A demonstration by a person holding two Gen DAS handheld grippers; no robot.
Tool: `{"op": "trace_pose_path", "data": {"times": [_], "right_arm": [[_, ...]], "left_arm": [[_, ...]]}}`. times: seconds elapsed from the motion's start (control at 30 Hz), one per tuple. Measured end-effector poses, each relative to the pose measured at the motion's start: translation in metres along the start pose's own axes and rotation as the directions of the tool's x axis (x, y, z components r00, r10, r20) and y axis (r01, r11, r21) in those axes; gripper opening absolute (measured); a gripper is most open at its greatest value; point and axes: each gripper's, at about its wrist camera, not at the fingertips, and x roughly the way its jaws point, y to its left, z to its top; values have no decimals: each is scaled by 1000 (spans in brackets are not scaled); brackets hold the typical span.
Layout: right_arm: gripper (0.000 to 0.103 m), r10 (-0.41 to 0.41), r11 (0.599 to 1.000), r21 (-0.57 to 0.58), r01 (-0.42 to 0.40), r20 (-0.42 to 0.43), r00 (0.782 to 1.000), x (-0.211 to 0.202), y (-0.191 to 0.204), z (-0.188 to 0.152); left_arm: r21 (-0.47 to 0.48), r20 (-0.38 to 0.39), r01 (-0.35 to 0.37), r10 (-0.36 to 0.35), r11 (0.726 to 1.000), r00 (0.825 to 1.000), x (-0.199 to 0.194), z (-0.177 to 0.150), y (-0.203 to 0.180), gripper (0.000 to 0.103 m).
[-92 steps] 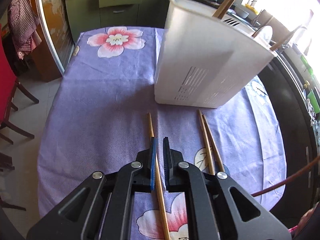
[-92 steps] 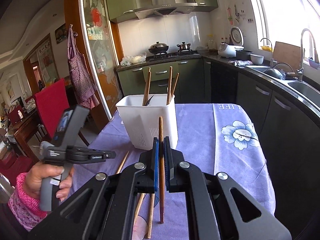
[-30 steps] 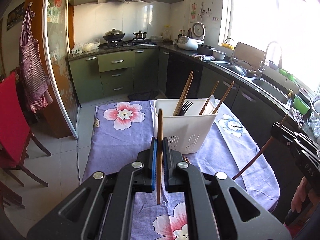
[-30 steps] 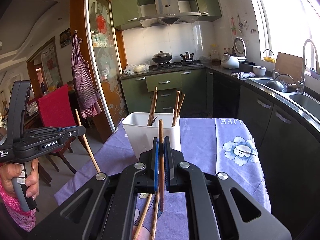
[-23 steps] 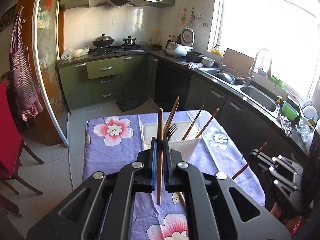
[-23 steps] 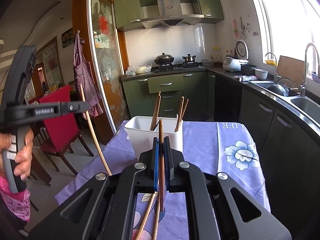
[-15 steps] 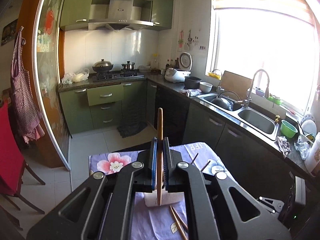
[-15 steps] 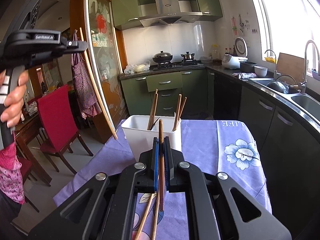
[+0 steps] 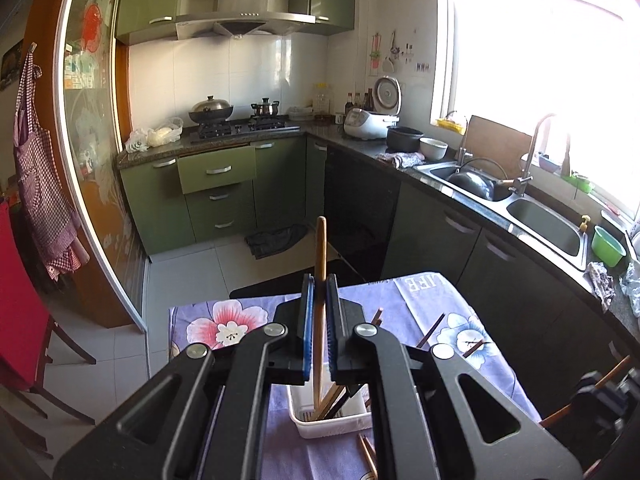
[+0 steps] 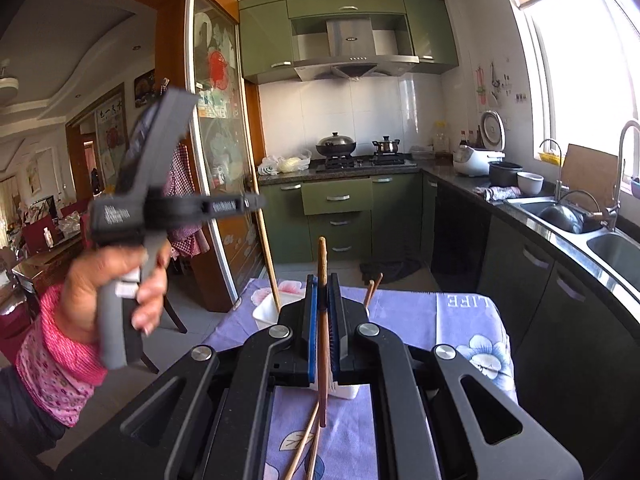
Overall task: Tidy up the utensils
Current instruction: 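Lower both chopsticks into the white holder and open both grippers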
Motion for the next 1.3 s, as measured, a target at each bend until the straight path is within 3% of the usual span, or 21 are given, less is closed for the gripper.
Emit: {"op": "trace_pose_path", "data": {"times": [0.3, 0.33, 0.4, 0.57, 0.73, 0.97, 1.17, 1.3], "right_arm": [[6, 10, 1000, -9, -9, 128, 992, 8, 19, 68], [6, 8, 1000, -8, -7, 135, 991, 12, 20, 76], [6, -3, 1000, -5, 3, 142, 990, 22, 21, 90], [6, -69, 998, 13, 68, 137, 988, 59, 14, 109], [6, -110, 993, 56, 106, 75, 991, 99, -5, 98], [6, -87, 992, 92, 88, -15, 996, 140, -24, 63], [6, -74, 993, 91, 80, -71, 995, 159, -26, 44], [7, -72, 993, 86, 78, -71, 995, 157, -22, 41]], "left_arm": [[-17, -109, 14, -15, 1000, 994, 48, -45, 9, 8], [-11, -111, 13, -14, 1000, 994, 50, -49, 9, 10], [-8, -105, 13, -14, 1000, 994, 51, -55, 9, 28], [9, -78, 11, -10, 1000, 997, 47, -61, 3, 34], [21, -58, 4, -3, 1000, 998, 42, -64, -2, 39], [17, -46, -9, 10, 1000, 999, 36, -66, -1, 44], [7, -16, -29, 29, 1000, 999, 25, -66, 5, 54], [1, -8, -30, 30, 1000, 1000, 19, -66, 10, 54]]}}
